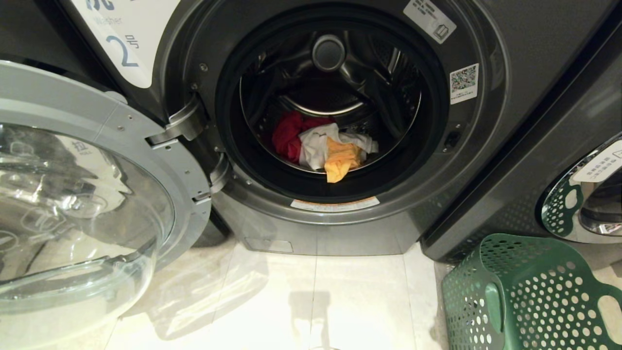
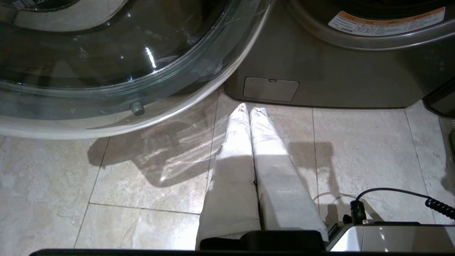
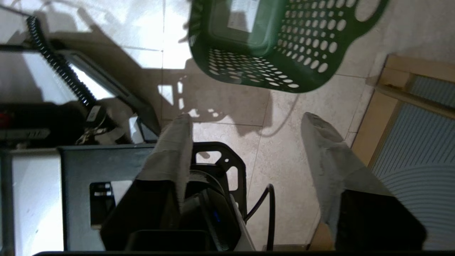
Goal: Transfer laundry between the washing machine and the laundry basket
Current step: Pick a cloth and place it into the basket
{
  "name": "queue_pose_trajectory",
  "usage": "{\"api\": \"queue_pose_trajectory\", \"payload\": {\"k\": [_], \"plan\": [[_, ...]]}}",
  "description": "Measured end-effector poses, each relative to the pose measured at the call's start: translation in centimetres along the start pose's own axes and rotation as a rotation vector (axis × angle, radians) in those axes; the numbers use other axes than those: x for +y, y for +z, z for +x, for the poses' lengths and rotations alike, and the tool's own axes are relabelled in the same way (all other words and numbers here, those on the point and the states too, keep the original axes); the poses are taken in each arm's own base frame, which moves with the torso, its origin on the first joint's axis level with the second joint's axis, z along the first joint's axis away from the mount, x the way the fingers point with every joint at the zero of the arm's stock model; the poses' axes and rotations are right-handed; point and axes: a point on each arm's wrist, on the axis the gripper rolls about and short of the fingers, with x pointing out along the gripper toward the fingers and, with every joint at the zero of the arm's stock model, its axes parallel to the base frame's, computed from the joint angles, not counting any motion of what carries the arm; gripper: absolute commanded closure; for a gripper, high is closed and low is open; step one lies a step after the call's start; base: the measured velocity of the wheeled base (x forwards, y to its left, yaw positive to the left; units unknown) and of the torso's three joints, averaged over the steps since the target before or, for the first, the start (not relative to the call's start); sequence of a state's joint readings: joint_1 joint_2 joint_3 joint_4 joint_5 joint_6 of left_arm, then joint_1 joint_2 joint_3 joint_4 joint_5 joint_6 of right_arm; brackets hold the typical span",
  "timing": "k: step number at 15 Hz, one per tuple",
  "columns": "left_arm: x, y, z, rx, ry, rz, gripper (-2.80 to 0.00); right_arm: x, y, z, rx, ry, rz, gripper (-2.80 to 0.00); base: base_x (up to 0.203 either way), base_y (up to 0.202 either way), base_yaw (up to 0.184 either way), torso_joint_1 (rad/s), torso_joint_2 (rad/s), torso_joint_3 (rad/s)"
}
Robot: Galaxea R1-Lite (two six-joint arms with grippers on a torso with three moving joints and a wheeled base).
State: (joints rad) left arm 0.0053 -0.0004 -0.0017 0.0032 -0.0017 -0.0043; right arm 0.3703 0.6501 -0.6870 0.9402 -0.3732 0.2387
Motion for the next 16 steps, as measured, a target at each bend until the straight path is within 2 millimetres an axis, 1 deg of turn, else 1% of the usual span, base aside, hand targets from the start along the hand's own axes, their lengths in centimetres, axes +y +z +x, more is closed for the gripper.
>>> {"api": "queue_pose_trajectory", "payload": {"k": [2,4,5,7,10,12,13,16], "plan": [[0.0,0.0,0.0,0.0,0.0,0.0,0.0,-0.3,-1.6,0.3,-0.059,-0.04,0.081,0.0,0.0,0.0,0.0,0.0,0.0,0.0],[0.0,0.0,0.0,0.0,0.0,0.0,0.0,-0.2,-2.2,1.0,-0.179,-0.032,0.142,0.0,0.0,0.0,0.0,0.0,0.0,0.0],[0.0,0.0,0.0,0.0,0.0,0.0,0.0,0.0,-2.4,1.5,-0.25,-0.025,0.145,0.0,0.0,0.0,0.0,0.0,0.0,0.0],[0.0,0.0,0.0,0.0,0.0,0.0,0.0,0.4,-3.4,3.2,-0.358,-0.017,0.109,0.0,0.0,0.0,0.0,0.0,0.0,0.0],[0.0,0.0,0.0,0.0,0.0,0.0,0.0,1.3,-5.2,6.1,-0.532,0.022,0.009,0.0,0.0,0.0,0.0,0.0,0.0,0.0],[0.0,0.0,0.0,0.0,0.0,0.0,0.0,1.7,-5.3,6.5,-0.674,0.077,-0.043,0.0,0.0,0.0,0.0,0.0,0.0,0.0],[0.0,0.0,0.0,0.0,0.0,0.0,0.0,1.9,-5.5,6.6,-0.696,0.101,-0.062,0.0,0.0,0.0,0.0,0.0,0.0,0.0],[0.0,0.0,0.0,0.0,0.0,0.0,0.0,2.3,-6.9,7.2,-0.623,0.11,-0.055,0.0,0.0,0.0,0.0,0.0,0.0,0.0]]}}
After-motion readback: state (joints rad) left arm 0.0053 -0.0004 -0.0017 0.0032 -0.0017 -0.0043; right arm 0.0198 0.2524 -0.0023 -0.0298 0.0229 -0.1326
